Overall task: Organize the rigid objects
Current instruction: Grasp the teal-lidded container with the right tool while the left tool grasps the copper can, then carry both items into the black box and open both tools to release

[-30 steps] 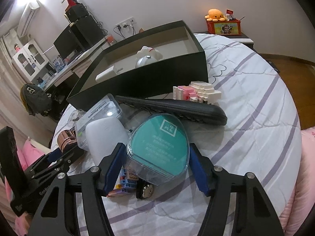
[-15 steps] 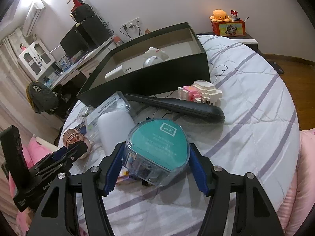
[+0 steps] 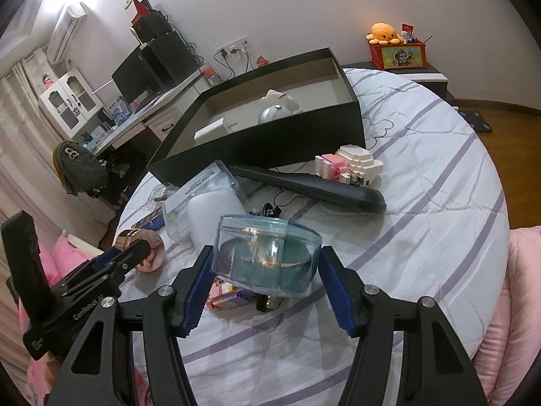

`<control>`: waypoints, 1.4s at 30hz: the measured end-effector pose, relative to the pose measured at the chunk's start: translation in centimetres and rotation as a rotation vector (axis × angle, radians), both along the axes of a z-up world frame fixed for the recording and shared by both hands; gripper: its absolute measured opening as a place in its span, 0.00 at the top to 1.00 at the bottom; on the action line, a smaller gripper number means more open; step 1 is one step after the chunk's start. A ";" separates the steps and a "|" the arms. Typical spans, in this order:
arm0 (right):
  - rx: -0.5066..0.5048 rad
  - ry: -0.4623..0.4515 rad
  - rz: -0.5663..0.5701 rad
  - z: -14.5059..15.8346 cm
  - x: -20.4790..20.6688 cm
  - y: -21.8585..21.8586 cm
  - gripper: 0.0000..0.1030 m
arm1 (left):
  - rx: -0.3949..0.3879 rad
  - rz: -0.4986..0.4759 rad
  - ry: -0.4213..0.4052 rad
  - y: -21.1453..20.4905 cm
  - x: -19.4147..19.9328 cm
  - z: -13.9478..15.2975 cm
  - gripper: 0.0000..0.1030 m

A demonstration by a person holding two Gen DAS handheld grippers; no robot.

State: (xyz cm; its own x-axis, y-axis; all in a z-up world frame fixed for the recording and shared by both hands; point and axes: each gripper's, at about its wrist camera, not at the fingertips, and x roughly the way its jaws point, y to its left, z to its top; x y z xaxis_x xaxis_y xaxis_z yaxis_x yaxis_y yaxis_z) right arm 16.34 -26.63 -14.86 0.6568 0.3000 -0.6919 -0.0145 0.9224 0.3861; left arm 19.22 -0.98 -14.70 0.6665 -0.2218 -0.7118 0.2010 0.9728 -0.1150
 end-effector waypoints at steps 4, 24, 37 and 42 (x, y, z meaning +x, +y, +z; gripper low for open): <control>0.000 0.006 -0.007 -0.2 0.0 -0.2 0.39 | 0.006 0.003 0.001 -0.2 0.2 -0.3 0.47; -0.008 -0.054 0.008 2.2 -0.5 0.1 0.40 | 0.001 0.011 -0.085 -0.1 -0.5 3.3 0.47; -0.054 -0.217 0.054 9.1 3.2 0.8 0.40 | -0.013 -0.014 -0.200 -1.5 3.3 8.6 0.47; -0.085 -0.258 0.060 10.7 7.1 0.8 0.40 | -0.020 -0.028 -0.222 -2.9 7.8 10.1 0.47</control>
